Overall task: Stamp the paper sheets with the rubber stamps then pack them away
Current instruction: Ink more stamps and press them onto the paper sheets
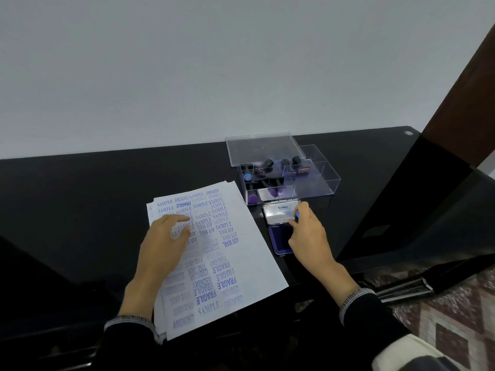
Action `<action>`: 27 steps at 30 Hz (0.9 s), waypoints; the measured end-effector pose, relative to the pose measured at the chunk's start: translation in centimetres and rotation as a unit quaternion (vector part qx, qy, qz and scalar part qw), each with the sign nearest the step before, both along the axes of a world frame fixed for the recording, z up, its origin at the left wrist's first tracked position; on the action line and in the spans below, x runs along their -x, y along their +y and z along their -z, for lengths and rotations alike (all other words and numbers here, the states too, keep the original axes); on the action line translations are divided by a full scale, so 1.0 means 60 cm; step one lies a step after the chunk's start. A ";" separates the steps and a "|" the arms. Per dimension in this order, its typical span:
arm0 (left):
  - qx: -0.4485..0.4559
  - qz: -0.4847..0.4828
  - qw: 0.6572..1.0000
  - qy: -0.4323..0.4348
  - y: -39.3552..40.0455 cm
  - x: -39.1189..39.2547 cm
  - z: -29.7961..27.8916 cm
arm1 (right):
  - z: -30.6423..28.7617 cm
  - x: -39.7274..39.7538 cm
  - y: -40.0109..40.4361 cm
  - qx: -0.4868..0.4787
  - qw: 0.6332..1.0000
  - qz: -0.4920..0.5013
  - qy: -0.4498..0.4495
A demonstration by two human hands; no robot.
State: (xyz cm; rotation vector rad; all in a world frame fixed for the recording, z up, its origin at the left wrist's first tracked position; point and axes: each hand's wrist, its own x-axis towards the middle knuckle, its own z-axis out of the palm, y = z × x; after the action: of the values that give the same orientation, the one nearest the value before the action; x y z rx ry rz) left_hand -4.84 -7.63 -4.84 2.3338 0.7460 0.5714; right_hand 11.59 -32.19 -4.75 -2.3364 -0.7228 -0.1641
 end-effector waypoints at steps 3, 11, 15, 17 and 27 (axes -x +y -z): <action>-0.004 0.017 1.000 -0.005 0.006 0.017 0.011 | -0.003 -0.007 -0.001 -0.025 0.998 0.008 0.053; -0.053 0.037 0.998 -0.003 0.001 0.020 0.031 | -0.008 -0.010 0.001 0.005 0.999 -0.009 0.042; -0.049 0.046 0.998 -0.004 -0.001 0.022 0.032 | -0.005 -0.004 0.009 0.037 0.999 -0.014 -0.017; -0.046 0.051 0.998 -0.004 -0.004 0.024 0.032 | -0.004 -0.003 0.008 0.040 0.999 -0.002 -0.020; -0.032 0.050 0.998 0.019 -0.003 0.018 0.022 | -0.015 0.015 0.014 -0.030 0.998 0.031 0.040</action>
State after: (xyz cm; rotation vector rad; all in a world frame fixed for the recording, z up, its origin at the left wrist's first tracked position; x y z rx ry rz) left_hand -5.90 -7.82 -6.15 2.4320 0.6318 0.5146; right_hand 10.72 -31.33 -3.86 -2.2950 -0.5984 -0.1170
